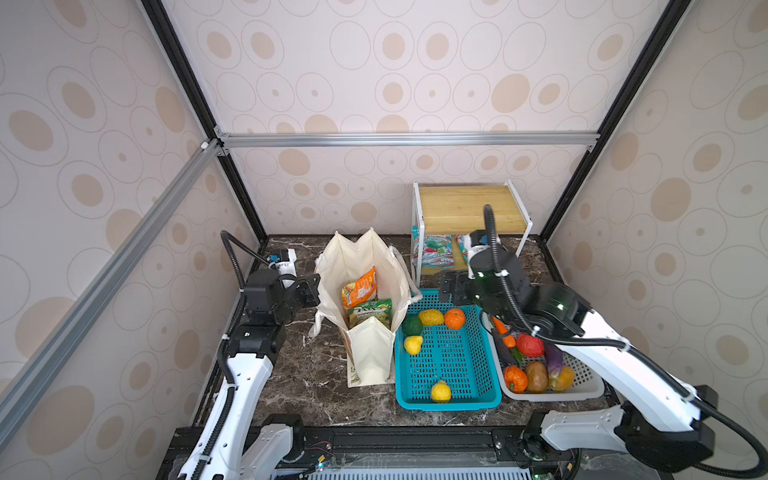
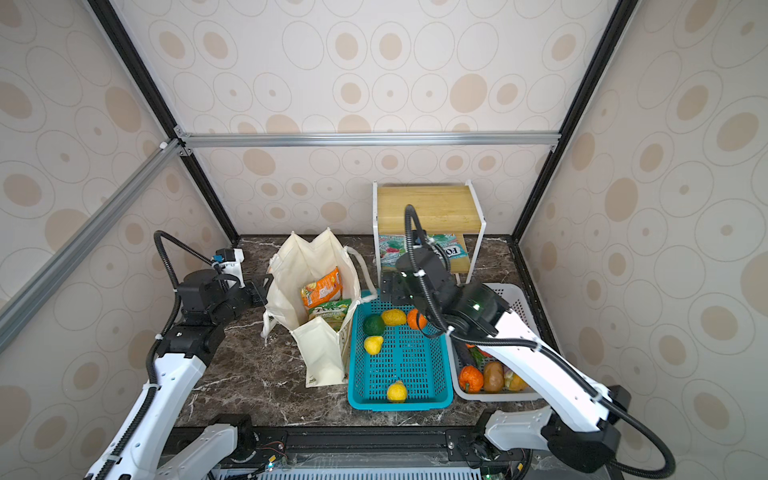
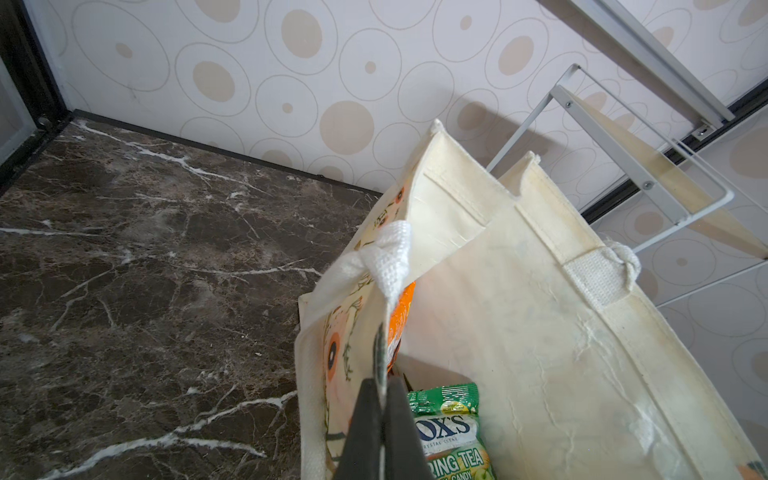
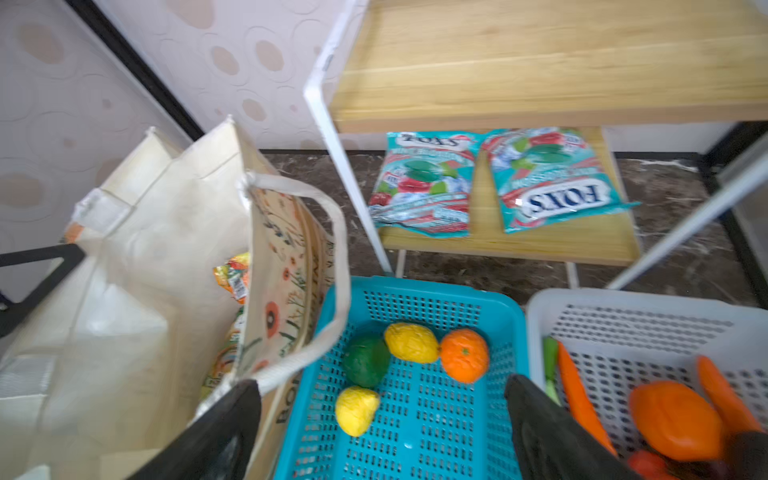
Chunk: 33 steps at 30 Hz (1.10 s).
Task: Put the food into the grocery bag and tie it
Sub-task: 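Raise the right gripper out of the tote and move it over the white basket, then lower the right gripper and close it on the purple eggplant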
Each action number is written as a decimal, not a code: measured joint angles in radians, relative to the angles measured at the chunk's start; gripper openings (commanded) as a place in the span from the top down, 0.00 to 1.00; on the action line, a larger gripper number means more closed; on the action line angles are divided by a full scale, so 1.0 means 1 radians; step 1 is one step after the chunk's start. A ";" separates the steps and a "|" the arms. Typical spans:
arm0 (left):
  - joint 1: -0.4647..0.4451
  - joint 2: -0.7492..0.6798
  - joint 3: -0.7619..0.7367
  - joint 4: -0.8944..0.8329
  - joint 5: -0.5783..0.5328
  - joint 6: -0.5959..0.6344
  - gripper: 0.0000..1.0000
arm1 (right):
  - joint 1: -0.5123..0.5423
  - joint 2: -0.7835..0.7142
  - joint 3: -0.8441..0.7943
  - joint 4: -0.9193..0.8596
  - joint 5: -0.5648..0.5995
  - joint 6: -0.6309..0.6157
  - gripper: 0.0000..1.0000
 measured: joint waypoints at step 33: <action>0.000 -0.037 -0.082 0.089 0.003 -0.005 1.00 | -0.840 -0.322 -0.715 -0.031 -0.124 0.050 0.17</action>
